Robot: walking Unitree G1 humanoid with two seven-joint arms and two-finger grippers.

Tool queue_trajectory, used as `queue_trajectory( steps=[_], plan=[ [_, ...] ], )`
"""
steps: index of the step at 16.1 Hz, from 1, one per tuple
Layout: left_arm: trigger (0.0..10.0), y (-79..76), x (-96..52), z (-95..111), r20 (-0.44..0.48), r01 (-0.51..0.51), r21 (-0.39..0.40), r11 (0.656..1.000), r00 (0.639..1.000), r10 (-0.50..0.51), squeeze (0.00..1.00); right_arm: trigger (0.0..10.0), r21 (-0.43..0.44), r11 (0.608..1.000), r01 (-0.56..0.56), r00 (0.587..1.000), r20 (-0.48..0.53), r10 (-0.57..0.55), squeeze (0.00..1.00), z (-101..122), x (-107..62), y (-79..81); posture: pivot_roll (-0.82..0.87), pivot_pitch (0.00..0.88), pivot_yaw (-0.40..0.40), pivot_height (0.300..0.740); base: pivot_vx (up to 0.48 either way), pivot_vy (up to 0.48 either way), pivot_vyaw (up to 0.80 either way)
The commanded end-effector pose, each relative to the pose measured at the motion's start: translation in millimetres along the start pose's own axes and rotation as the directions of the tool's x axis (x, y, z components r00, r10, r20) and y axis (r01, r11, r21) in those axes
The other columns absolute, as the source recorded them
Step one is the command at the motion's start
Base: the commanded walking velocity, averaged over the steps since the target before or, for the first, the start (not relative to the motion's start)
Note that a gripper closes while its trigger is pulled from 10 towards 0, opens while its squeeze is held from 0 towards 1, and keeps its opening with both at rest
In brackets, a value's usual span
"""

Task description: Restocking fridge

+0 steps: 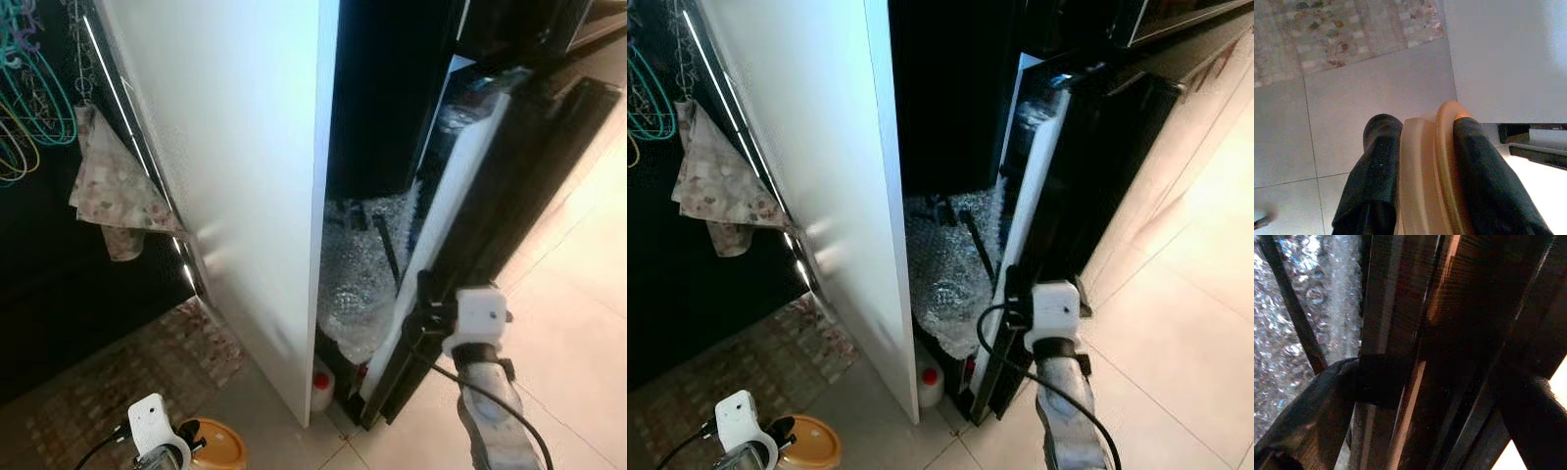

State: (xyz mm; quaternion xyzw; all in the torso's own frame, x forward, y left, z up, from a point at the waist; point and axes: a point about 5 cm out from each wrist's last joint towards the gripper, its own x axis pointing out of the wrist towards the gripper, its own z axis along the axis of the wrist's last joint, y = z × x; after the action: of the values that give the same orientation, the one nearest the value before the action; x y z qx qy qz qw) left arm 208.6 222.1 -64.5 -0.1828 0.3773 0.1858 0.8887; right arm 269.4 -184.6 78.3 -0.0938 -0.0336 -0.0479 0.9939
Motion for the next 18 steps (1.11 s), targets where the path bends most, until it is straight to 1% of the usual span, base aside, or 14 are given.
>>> queue_trajectory(
  steps=[1, 3, 4, 7, 9, 10, 12, 13, 14, 15, 16, 17, 18],
  plan=[
    [10.0, 0.5, -0.7, -4, -0.010, 0.003, 0.016, 1.000, 1.000, -0.003, 0.00, 10.0, -0.011, 0.999, 0.050, 0.999, -0.014, -0.050, 0.00, -2, -4.0, -9.7, 0.00, 0.000, -0.013, 0.740, 0.000, 0.000, 0.00],
    [10.0, 0.0, -0.7, -4, -0.007, 0.004, 0.017, 1.000, 1.000, -0.003, 0.00, 10.0, -0.012, 0.998, 0.055, 0.998, -0.042, -0.055, 0.00, -8, -14.3, -11.6, -0.01, 0.000, -0.013, 0.740, 0.000, 0.000, 0.00],
    [10.0, -0.8, -0.6, -4, -0.006, 0.005, 0.018, 1.000, 1.000, -0.005, 0.00, 10.0, -0.017, 0.998, 0.065, 0.995, -0.070, -0.066, 0.00, -14, -21.8, -14.1, 0.00, 0.000, -0.015, 0.740, 0.000, 0.000, 0.00],
    [10.0, -2.0, -0.5, -4, -0.004, 0.007, 0.018, 1.000, 1.000, -0.007, 0.00, 10.0, -0.037, 0.994, 0.100, 0.988, -0.113, -0.104, 0.00, -22, -34.9, -22.4, -0.01, 0.000, -0.019, 0.740, 0.000, 0.000, 0.00],
    [10.0, -3.1, -0.4, -4, -0.001, 0.008, 0.018, 1.000, 1.000, -0.008, 0.00, 10.0, -0.053, 0.984, 0.171, 0.974, -0.139, -0.177, 0.00, -31, -40.8, -33.3, -0.01, 0.000, -0.022, 0.740, 0.000, 0.000, 0.00],
    [10.0, -4.0, -0.4, -3, 0.001, 0.011, 0.020, 1.000, 1.000, -0.011, 0.00, 10.0, -0.064, 0.972, 0.227, 0.955, -0.181, -0.235, 0.00, -40, -48.9, -41.1, -0.01, 0.000, -0.024, 0.740, 0.000, 0.000, 0.00],
    [10.0, -4.3, -0.3, -3, 0.001, 0.012, 0.020, 1.000, 1.000, -0.012, 0.00, 10.0, -0.071, 0.965, 0.251, 0.943, -0.208, -0.260, 0.00, -45, -53.3, -44.6, -0.01, 0.000, -0.026, 0.740, 0.000, 0.000, 0.00],
    [10.0, -4.9, -0.3, -3, 0.002, 0.013, 0.021, 1.000, 1.000, -0.013, 0.00, 10.0, -0.089, 0.942, 0.325, 0.897, -0.288, -0.336, 0.00, -61, -66.1, -55.4, -0.01, 0.000, -0.026, 0.740, 0.000, 0.000, 0.00],
    [10.0, -5.0, -0.4, -4, 0.002, 0.013, 0.022, 1.000, 1.000, -0.013, 0.00, 10.0, -0.094, 0.927, 0.364, 0.858, -0.355, -0.372, 0.00, -72, -74.4, -60.6, -0.01, 0.000, -0.027, 0.740, 0.000, 0.000, 0.00],
    [10.0, -5.0, -0.4, -4, 0.002, 0.012, 0.022, 1.000, 1.000, -0.013, 0.00, 10.0, -0.088, 0.921, 0.379, 0.841, -0.381, -0.383, 0.00, -77, -78.4, -62.2, -0.01, 0.000, -0.028, 0.740, 0.000, 0.000, 0.00],
    [10.0, -4.8, -0.4, -4, 0.003, 0.012, 0.020, 1.000, 1.000, -0.012, 0.00, 10.0, -0.090, 0.918, 0.386, 0.819, -0.423, -0.386, 0.00, -87, -87.8, -63.5, -0.01, 0.000, -0.029, 0.740, 0.000, 0.000, 0.00],
    [10.0, -4.8, -0.5, -4, 0.003, 0.012, 0.020, 1.000, 1.000, -0.012, 0.00, 10.0, -0.097, 0.918, 0.384, 0.817, -0.428, -0.387, 0.00, -89, -89.4, -63.6, -0.01, 0.000, -0.029, 0.740, 0.000, 0.000, 0.00],
    [10.0, -4.7, -0.5, -4, 0.003, 0.012, 0.021, 1.000, 1.000, -0.012, 0.00, 10.0, -0.099, 0.912, 0.399, 0.797, -0.454, -0.398, 0.00, -95, -98.0, -63.3, -0.01, 0.000, -0.028, 0.740, 0.000, 0.000, 0.00]
  ],
)
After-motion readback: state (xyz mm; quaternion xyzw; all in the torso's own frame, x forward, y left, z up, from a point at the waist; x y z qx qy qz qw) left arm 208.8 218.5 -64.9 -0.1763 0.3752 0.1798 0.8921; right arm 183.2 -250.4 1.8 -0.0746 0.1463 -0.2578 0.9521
